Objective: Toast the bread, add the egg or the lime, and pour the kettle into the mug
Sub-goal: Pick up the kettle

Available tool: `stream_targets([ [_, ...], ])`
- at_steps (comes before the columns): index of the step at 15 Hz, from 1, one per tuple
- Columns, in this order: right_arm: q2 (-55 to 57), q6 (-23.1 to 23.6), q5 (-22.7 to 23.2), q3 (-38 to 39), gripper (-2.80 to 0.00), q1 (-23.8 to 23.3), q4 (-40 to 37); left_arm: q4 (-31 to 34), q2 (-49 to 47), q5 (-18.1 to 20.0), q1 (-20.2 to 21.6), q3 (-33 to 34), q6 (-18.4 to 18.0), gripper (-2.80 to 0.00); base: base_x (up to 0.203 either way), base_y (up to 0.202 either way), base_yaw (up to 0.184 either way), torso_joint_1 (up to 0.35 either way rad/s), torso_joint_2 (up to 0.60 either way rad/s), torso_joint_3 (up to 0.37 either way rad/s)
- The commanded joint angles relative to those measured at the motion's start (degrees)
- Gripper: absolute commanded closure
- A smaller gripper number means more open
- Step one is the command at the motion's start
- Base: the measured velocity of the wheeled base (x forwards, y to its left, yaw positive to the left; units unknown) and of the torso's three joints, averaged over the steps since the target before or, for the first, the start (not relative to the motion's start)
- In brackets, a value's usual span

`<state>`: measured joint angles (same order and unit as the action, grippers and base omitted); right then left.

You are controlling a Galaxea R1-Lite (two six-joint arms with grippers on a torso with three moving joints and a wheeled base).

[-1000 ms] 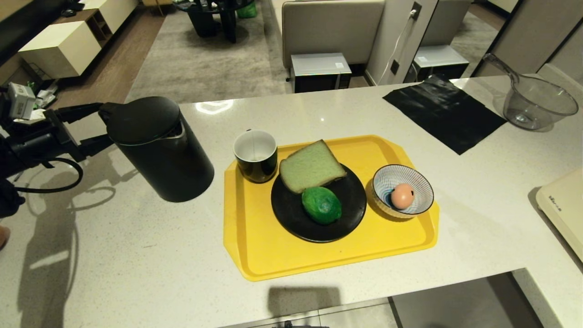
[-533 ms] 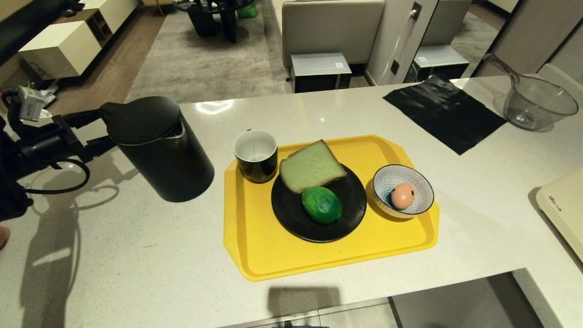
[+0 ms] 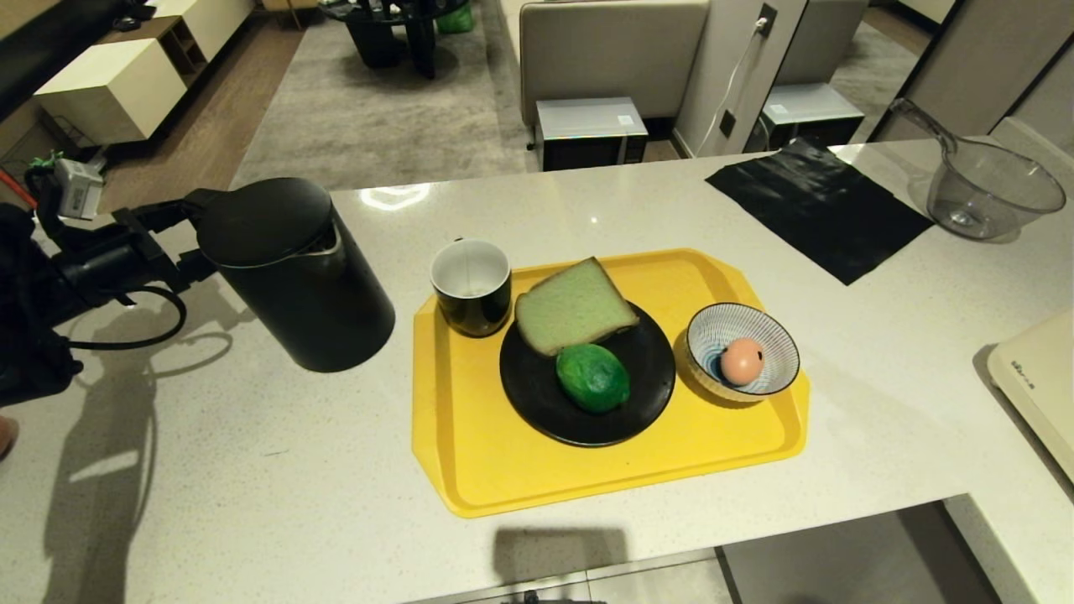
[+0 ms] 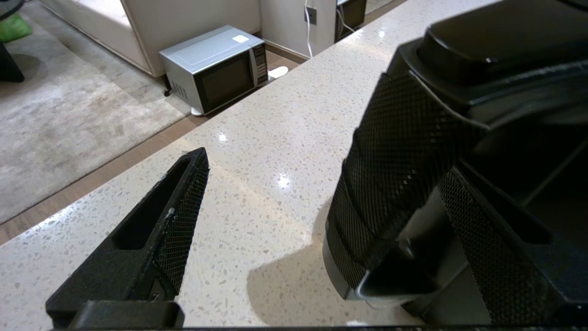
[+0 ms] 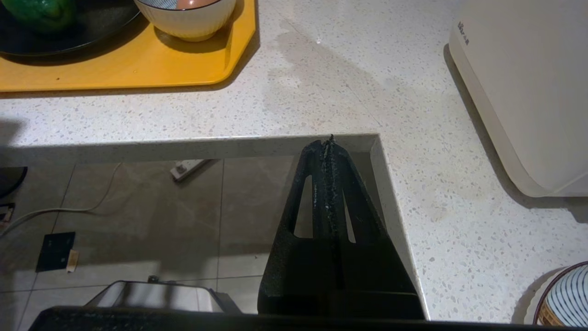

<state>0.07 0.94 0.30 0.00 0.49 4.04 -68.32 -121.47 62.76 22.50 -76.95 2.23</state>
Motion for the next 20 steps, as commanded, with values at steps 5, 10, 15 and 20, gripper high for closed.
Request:
stream_targets([
  [5, 0.0, 0.0, 0.0, 1.6, 0.00, 0.0, 0.0, -0.6, 0.0, -2.2, 0.2, -0.8, 0.2, -2.80, 0.000, 0.000, 0.000, 0.000, 0.00, 0.000],
  [10, 0.0, 0.0, 0.0, 1.6, 0.00, 0.0, 0.0, -3.2, -0.1, -9.1, 0.1, -2.5, 5.6, -2.80, 0.000, 0.000, 0.000, 0.000, 0.00, 0.000],
  [15, 0.1, 0.0, 0.0, 1.6, 0.00, 0.0, 0.0, -3.3, -0.5, -10.6, -1.2, -2.8, 5.8, -2.80, 0.000, 0.000, 0.000, 0.000, 0.00, 0.000],
  [20, 0.0, 0.0, 0.0, 1.6, 0.00, 0.0, 0.0, -3.3, -0.7, -10.6, -3.9, -3.6, 5.5, -2.80, 0.000, 0.000, 0.000, 0.000, 0.00, 0.000],
])
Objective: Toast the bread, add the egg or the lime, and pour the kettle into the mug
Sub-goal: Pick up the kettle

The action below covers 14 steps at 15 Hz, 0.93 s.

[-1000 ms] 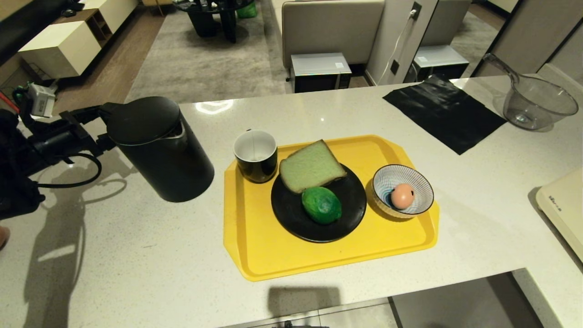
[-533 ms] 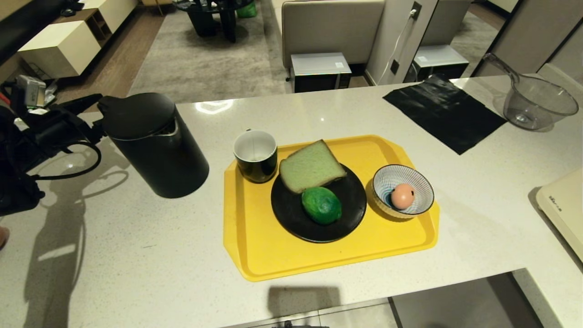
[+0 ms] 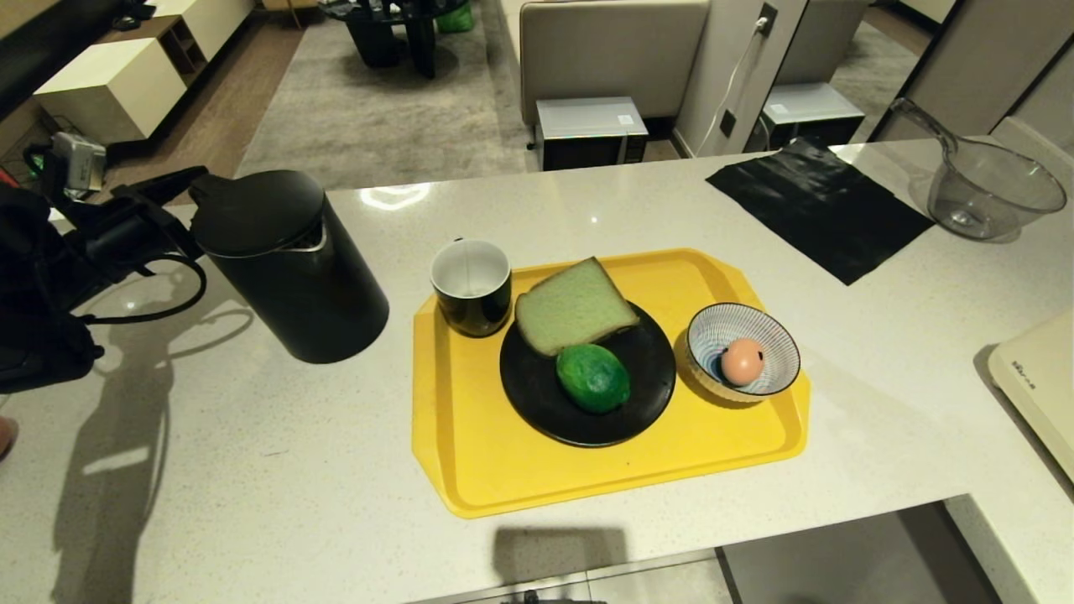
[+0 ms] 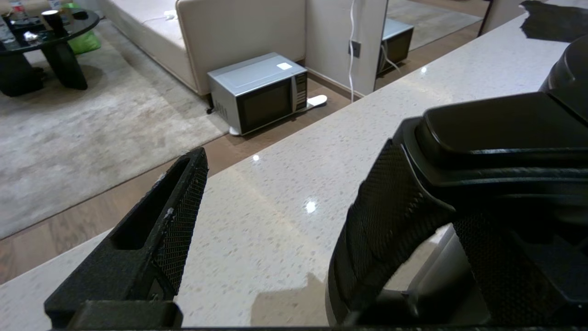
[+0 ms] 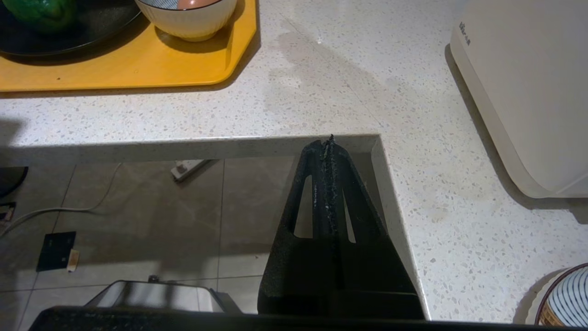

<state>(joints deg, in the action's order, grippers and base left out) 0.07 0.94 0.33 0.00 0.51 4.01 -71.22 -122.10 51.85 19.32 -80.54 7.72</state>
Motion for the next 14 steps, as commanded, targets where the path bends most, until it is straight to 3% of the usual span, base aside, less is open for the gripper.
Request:
stream_targets([
  [1, 0.0, 0.0, 0.0, 1.6, 0.00, 0.0, 0.0, -0.4, -0.1, 0.4, -0.9, -0.1, 0.0, -2.80, 0.000, 0.000, 0.000, 0.000, 0.00, 0.000],
  [7, 0.0, 0.0, 0.0, 1.6, 0.00, 0.0, 0.0, -0.7, -0.6, 2.8, -0.9, 0.2, 0.6, -2.80, 0.000, 0.000, 0.000, 0.000, 0.00, 0.000],
  [13, 0.1, 0.0, 0.0, 1.6, 0.00, 0.0, 0.0, -4.5, -0.7, 15.2, 2.7, 3.2, 0.2, -2.80, 0.000, 0.000, 0.000, 0.000, 0.00, 0.000],
  [14, 0.0, 0.0, 0.0, 1.6, 0.00, 0.0, 0.0, -5.0, -1.0, 15.5, 2.7, 2.9, 0.3, -2.80, 0.000, 0.000, 0.000, 0.000, 0.00, 0.000],
])
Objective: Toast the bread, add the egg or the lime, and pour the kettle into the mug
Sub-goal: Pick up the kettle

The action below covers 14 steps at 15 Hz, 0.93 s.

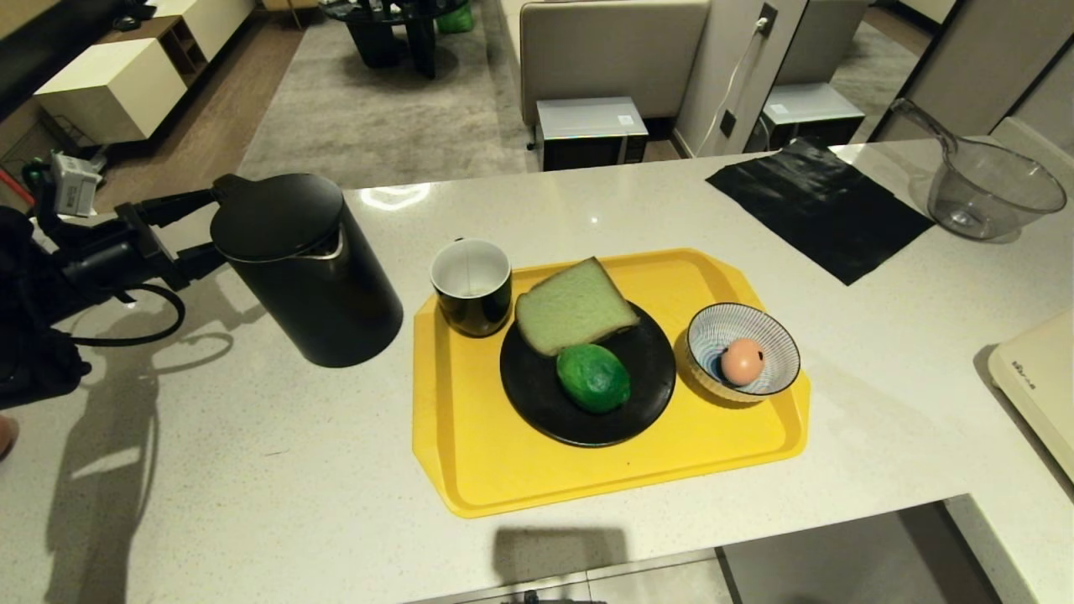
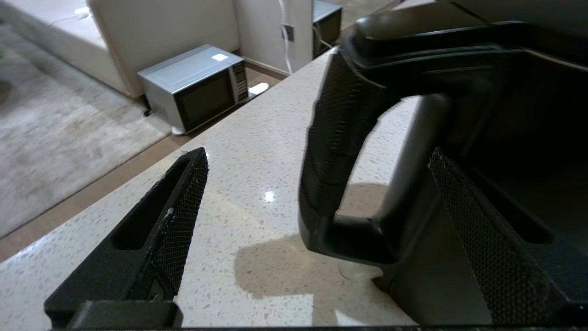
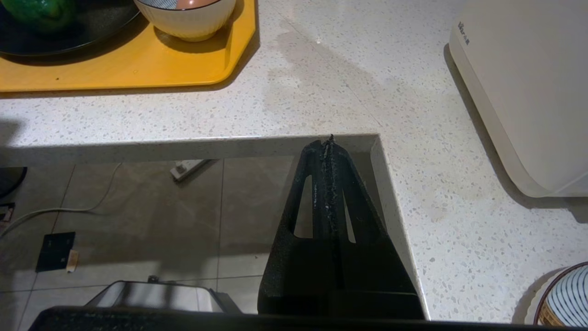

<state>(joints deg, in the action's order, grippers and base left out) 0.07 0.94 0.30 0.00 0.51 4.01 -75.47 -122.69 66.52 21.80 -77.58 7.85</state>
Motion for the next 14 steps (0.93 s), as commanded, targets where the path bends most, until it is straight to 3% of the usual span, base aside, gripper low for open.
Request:
stream_targets([
  [1, 0.0, 0.0, 0.0, 1.6, 0.00, 0.0, 0.0, -0.9, -0.6, 0.8, 0.3, -0.4, 0.2, -2.80, 0.000, 0.000, 0.000, 0.000, 0.00, 0.000],
  [5, 0.1, 0.0, 0.0, 1.6, 0.00, 0.0, 0.0, -0.4, -1.4, 0.3, 0.3, -2.4, 0.6, -2.80, 0.000, 0.000, 0.000, 0.000, 0.00, 0.000],
  [10, 0.1, 0.0, 0.0, 1.6, 0.00, 0.0, 0.0, -0.4, -2.1, 0.1, 3.3, -2.5, 1.8, -2.80, 0.000, 0.000, 0.000, 0.000, 0.00, 0.000],
  [14, 0.0, 0.0, 0.0, 1.6, 0.00, 0.0, 0.1, -0.2, -4.1, 0.2, 2.6, -5.2, 3.4, -2.80, 0.000, 0.000, 0.000, 0.000, 0.00, 0.000],
])
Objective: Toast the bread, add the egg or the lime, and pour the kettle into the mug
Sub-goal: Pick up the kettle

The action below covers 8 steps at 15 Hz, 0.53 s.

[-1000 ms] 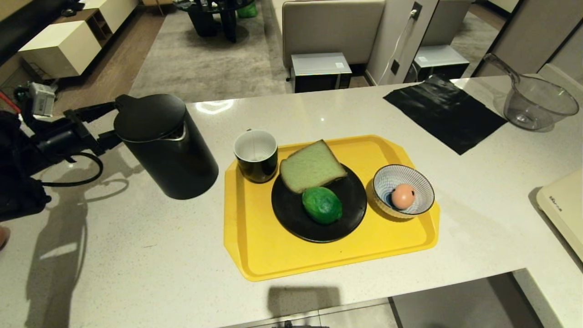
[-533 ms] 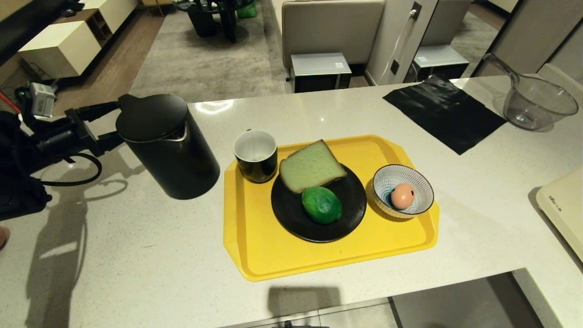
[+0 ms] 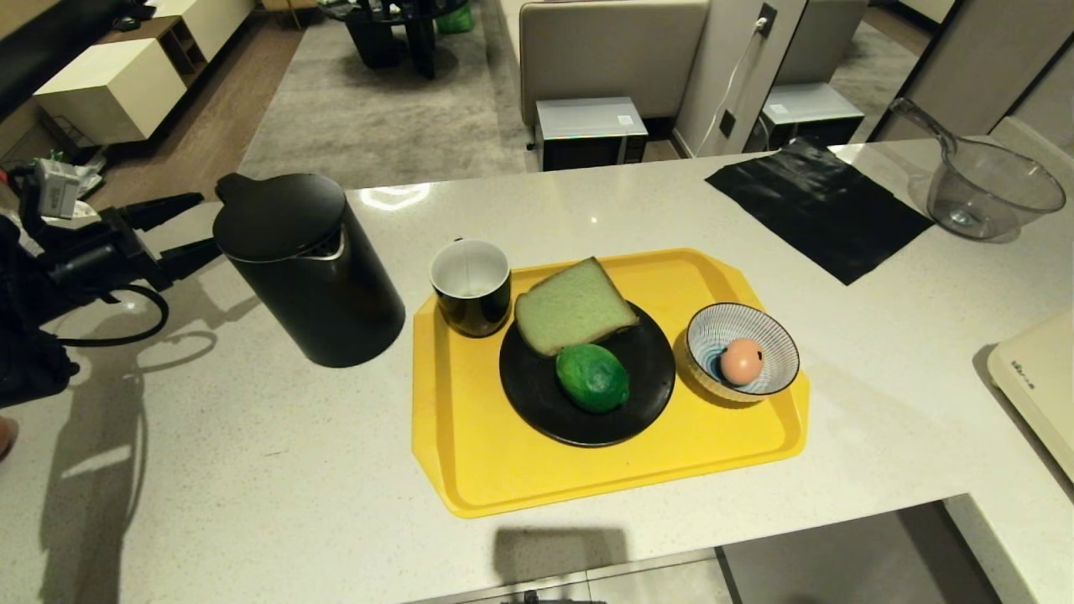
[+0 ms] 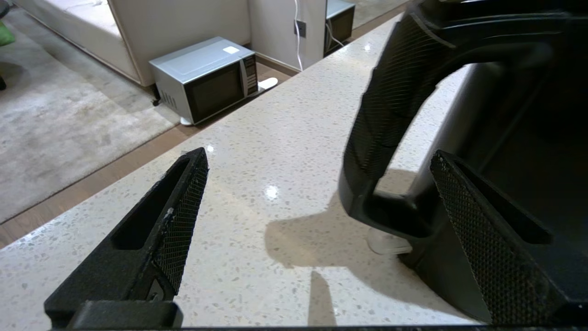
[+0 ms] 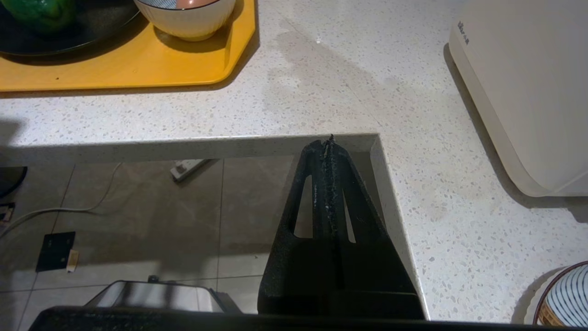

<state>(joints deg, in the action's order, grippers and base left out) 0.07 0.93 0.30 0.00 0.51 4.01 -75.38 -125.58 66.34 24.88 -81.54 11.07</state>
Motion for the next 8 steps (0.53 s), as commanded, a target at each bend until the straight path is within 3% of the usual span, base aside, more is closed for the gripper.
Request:
stream_targets([
  [1, 0.0, 0.0, 0.0, 1.6, 0.00, 0.0, 0.0, 0.5, -1.7, 0.4, -1.0, -1.8, 0.1, -2.80, 0.000, 0.000, 0.000, 0.000, 0.00, 0.000],
  [8, 0.1, 0.0, 0.0, 1.6, 0.00, 0.0, 0.0, 2.7, -4.2, 0.5, -4.2, -8.3, 0.0, -2.80, 0.000, 0.000, 0.000, 0.000, 0.00, 0.000],
])
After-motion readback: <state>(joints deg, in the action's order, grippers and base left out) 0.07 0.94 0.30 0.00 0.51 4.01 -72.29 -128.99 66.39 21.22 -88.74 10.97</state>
